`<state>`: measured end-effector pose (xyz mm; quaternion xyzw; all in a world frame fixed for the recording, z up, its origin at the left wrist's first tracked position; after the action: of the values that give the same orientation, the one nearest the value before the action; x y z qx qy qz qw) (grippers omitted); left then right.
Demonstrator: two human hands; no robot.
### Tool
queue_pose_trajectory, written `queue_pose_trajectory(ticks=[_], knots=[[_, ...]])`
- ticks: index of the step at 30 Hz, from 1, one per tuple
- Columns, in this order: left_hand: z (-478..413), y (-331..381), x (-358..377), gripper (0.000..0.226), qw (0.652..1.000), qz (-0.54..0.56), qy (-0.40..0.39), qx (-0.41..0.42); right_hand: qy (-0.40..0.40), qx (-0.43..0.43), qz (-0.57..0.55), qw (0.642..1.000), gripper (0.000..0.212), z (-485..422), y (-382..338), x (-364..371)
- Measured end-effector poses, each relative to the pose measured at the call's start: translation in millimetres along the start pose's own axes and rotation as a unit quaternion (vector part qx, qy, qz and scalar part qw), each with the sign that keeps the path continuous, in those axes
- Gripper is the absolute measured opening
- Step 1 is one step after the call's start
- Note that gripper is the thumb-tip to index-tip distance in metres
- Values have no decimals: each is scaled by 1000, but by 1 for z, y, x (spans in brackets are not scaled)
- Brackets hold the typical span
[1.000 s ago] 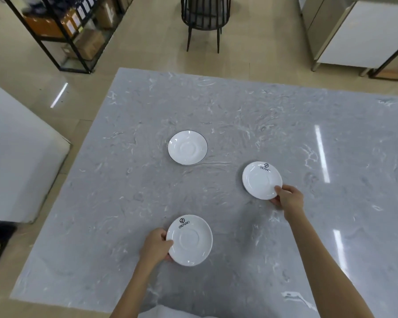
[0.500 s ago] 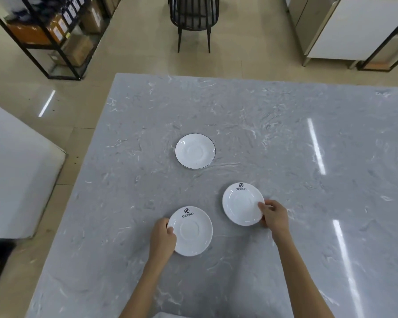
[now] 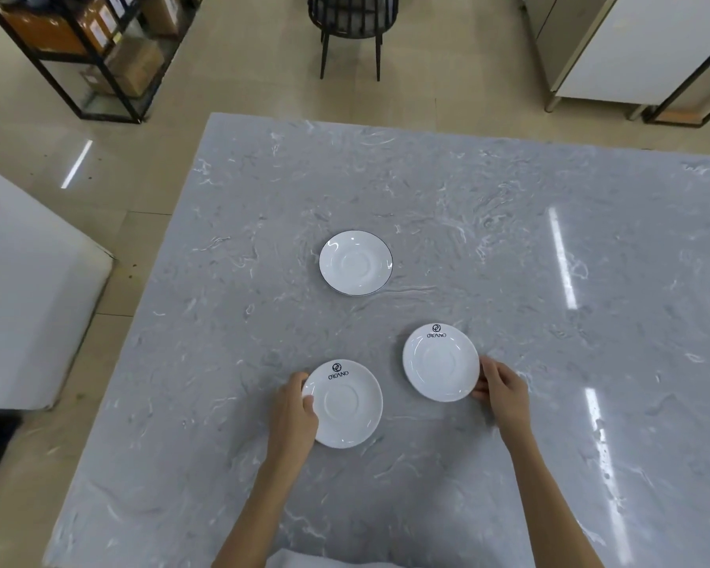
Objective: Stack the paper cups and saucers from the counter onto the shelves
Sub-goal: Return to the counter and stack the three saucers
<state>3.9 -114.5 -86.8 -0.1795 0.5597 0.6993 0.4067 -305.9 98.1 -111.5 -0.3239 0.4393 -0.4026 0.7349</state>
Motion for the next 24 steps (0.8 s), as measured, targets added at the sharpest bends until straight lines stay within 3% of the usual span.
queue_pose_trajectory(ticks=[5,11,19,24], knots=[[-1,-14,4,12,998,-25,-24,-56,-24,-8,15,1000,26,0,-3,-2],[-3,-19,0,8,991,71,-10,-110,-15,-61,121,991,19,0,-1,-2],[-92,67,-36,19,991,122,61,-8,-16,-65,97,993,14,0,1,-4],[-162,122,-31,21,993,97,68,6,1,-64,85,994,10,-1,1,-6]])
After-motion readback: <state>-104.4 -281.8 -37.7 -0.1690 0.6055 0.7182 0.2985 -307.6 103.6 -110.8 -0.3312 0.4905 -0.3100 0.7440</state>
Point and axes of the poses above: each hand's wrist, its own z-axis away from the middle knuckle, its own x-axis out of the palm, y = z × x, the point moved 7 cm from there along -z, towards the middle knuckle, and after that the axes turned 11 degrees about y, right-handed, at the moved point
